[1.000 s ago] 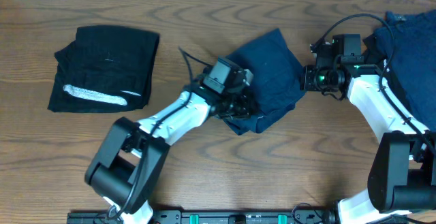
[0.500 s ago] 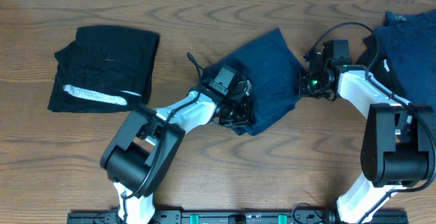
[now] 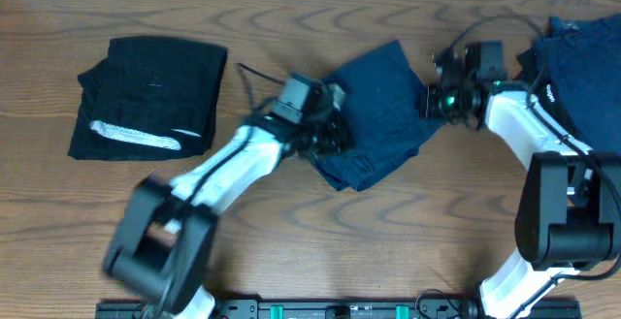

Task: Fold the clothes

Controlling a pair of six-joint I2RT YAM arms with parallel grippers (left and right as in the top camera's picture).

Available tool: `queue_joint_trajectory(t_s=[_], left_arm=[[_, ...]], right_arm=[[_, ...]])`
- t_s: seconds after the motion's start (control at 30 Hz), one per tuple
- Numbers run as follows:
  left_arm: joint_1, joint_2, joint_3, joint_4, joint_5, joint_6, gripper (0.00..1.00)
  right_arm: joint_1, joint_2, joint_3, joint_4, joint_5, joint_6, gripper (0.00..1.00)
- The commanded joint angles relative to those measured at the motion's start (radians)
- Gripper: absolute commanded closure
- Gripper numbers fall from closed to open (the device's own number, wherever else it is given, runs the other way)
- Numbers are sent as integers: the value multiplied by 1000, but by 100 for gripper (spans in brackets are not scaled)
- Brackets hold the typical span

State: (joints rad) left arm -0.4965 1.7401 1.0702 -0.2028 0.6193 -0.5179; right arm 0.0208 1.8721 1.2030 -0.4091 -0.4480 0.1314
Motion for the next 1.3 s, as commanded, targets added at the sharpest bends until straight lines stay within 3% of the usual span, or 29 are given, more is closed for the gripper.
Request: queue_joint_trajectory(t_s=[0.0, 0.23, 0.5, 0.67, 0.77, 0.97, 1.03, 1.07, 1.17, 1.27], left_arm=[[44, -83, 26, -5, -246, 28, 93], [97, -21, 26, 41, -434, 29, 93], [116, 123, 26, 142, -438, 27, 93], [116, 183, 26, 160, -438, 27, 93], [116, 186, 26, 162, -438, 28, 93], [121, 100, 27, 193, -438, 54, 93], [121, 35, 27, 172, -437, 54, 94], [119, -2, 27, 148, -437, 54, 93], [106, -95, 27, 54, -425, 54, 93], [76, -160, 26, -50, -422, 53, 89]], right_arm=[[-5, -47, 74, 63, -86, 67, 98], [35, -24, 71, 276, -48, 100, 98], [124, 97, 71, 489, 26, 101, 96], [145, 220, 71, 598, 60, 215, 97], [143, 280, 71, 650, 40, 273, 99], [139, 238, 78, 683, 11, 233, 97], [121, 182, 78, 646, 3, 234, 89], [108, 146, 78, 605, 2, 235, 80], [60, 48, 78, 452, 3, 234, 70], [-8, -42, 78, 273, 6, 229, 45]])
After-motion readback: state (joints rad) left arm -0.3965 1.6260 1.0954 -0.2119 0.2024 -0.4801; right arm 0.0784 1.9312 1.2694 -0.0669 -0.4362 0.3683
